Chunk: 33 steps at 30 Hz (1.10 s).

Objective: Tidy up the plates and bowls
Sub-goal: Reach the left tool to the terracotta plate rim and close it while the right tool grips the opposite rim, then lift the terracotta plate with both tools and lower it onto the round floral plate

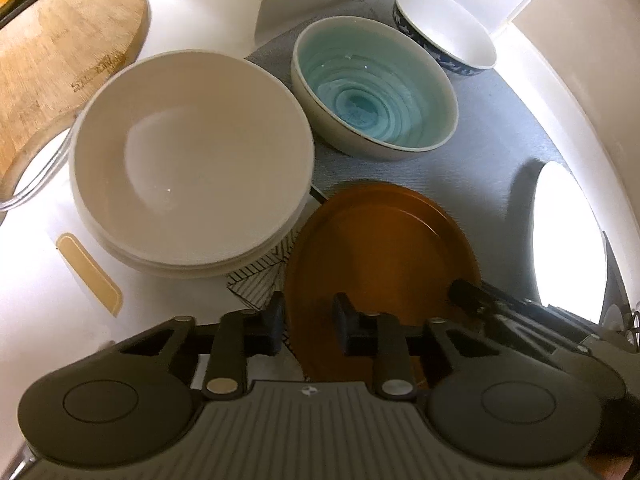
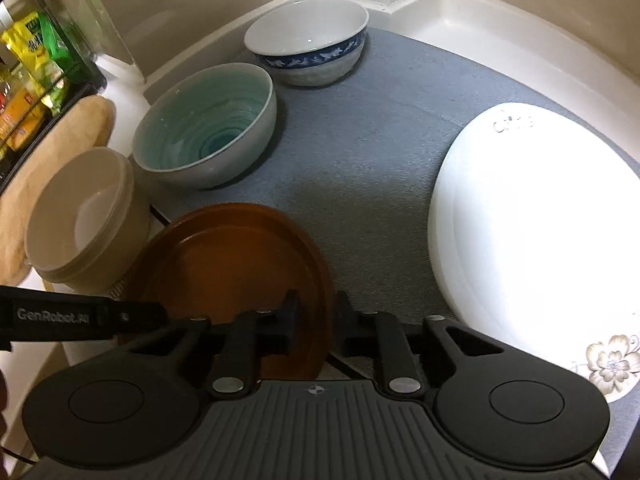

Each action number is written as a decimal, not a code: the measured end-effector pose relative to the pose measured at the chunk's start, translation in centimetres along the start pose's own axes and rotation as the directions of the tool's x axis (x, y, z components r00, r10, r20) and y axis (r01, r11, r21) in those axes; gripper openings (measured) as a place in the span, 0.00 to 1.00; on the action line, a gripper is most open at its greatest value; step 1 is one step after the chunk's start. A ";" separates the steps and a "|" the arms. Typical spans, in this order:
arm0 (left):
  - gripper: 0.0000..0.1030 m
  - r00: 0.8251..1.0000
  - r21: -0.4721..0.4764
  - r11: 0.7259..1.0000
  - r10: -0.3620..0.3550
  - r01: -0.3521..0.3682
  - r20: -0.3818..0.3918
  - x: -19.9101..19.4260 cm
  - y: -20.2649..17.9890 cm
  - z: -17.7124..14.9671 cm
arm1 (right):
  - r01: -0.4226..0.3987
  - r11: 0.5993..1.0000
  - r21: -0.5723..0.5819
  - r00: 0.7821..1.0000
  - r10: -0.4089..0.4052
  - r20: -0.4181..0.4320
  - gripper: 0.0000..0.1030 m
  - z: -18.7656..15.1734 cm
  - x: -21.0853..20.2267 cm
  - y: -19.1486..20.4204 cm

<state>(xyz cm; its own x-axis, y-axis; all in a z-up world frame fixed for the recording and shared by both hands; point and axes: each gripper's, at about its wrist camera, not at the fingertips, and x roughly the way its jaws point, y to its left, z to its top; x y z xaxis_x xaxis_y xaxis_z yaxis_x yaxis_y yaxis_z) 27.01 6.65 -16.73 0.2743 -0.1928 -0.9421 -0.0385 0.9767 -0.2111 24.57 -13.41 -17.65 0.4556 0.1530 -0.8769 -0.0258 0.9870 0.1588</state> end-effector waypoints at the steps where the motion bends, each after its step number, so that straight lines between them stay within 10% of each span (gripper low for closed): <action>1: 0.18 1.000 0.007 1.000 0.000 0.000 0.004 -0.1 0.2 -0.1 | 0.002 1.000 0.012 1.000 -0.002 -0.003 0.07 0.1 -0.1 -0.2; 19: 0.15 0.996 0.211 0.975 -0.080 0.069 0.042 -4.8 -2.7 -1.9 | 0.013 0.996 0.088 0.996 -0.021 0.089 0.06 -2.0 -7.1 -1.2; 33: 0.15 0.979 0.573 0.795 -0.182 0.201 -0.091 -4.4 -11.9 -7.0 | 0.167 0.919 0.357 0.973 -0.211 0.088 0.06 -10.8 -13.3 -6.8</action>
<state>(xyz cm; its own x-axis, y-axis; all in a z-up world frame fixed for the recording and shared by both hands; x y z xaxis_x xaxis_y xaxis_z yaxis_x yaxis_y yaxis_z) 19.54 -4.80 -11.92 0.1883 -0.3750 -0.9077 0.5749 0.7914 -0.2076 9.09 -21.60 -11.94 0.5276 -0.0639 -0.8471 0.3703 0.9147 0.1616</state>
